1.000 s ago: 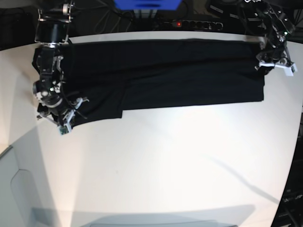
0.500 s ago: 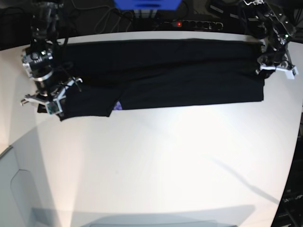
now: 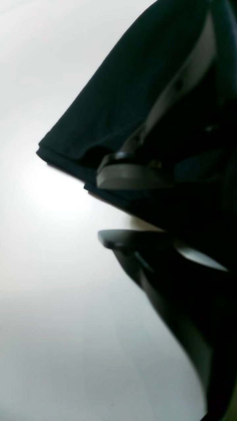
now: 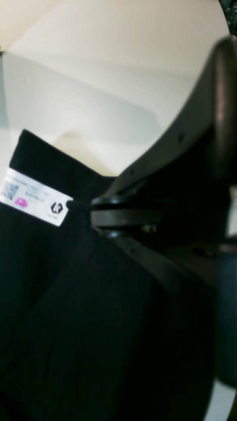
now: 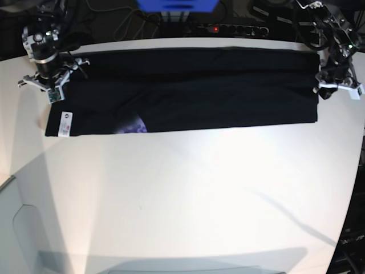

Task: Fold the T-shirt properly
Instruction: 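Pull the hem corner toward the collar edge with the right gripper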

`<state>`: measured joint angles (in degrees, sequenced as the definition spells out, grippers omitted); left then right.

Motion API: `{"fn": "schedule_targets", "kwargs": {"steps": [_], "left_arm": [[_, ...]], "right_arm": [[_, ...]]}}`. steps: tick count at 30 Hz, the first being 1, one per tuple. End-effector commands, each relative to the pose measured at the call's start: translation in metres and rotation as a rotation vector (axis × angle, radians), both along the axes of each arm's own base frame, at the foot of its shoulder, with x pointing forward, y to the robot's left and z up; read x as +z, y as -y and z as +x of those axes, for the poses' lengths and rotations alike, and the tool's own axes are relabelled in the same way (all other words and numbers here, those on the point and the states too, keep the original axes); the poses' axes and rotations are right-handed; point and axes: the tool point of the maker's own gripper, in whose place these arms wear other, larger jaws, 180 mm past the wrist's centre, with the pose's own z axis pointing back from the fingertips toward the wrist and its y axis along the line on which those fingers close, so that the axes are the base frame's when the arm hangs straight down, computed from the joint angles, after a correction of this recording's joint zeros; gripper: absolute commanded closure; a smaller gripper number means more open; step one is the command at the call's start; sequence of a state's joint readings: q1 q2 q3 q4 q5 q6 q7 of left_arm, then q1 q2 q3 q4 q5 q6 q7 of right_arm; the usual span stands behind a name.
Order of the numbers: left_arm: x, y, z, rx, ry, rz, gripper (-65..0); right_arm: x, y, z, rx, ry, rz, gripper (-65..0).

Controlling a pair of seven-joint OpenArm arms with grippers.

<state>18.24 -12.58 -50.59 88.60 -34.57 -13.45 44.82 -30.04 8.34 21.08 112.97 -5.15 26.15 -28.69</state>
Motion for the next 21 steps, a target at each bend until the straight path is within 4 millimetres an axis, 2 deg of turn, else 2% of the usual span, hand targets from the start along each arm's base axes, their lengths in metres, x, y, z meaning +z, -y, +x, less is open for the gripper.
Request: {"fn": "schedule_targets", "kwargs": {"steps": [1,6,14,16,19,21], "left_arm": [[0.015,-0.007,0.007,-0.005,0.036,0.034,-20.7],[0.015,-0.007,0.007,-0.005,0.036,0.034,-20.8],[0.013,-0.008,0.004,-0.003,0.029,0.035,-20.8],[0.013,-0.008,0.003,-0.001,0.028,0.035,-20.8],[0.014,-0.009,0.003,-0.001,0.029,0.037,-20.8],[0.015,-0.008,0.003,-0.001,0.031,0.037,-20.8]], "right_arm": [[0.005,0.0,0.001,0.004,0.023,0.001,0.0],[0.005,0.003,0.001,-0.001,0.021,-0.006,0.0],[-0.017,0.008,-0.007,-0.025,-0.038,0.017,-1.0],[-0.018,0.008,-0.008,-0.026,-0.041,0.018,-5.9],[-0.017,0.009,-0.007,-0.028,-0.037,0.016,-17.3],[-0.011,0.019,-0.003,-0.054,-0.016,0.001,-23.4]]}}
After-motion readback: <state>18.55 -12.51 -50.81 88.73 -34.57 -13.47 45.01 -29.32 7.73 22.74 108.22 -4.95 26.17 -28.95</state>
